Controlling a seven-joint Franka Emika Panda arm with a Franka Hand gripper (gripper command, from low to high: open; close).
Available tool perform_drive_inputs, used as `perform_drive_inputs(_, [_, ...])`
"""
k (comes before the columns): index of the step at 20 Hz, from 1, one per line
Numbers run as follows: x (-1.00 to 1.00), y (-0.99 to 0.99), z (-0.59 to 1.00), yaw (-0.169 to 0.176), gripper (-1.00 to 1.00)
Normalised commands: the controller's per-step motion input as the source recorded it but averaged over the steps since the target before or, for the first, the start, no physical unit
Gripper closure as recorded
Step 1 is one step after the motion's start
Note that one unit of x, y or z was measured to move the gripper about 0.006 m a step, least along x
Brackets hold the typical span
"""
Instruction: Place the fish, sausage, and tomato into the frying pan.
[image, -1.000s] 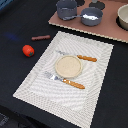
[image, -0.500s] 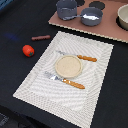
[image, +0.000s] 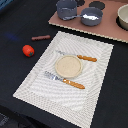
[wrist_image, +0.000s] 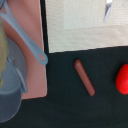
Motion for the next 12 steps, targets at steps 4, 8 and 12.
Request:
perform_drive_inputs(4, [-0.63,-0.81,-0.32,-0.009,-1.0])
perform_drive_inputs(8, [-0.76,-0.66,-0.48,-0.036,-1.0])
perform_drive_inputs(12, [-0.86,-0.52,-0.53,-0.057,-1.0])
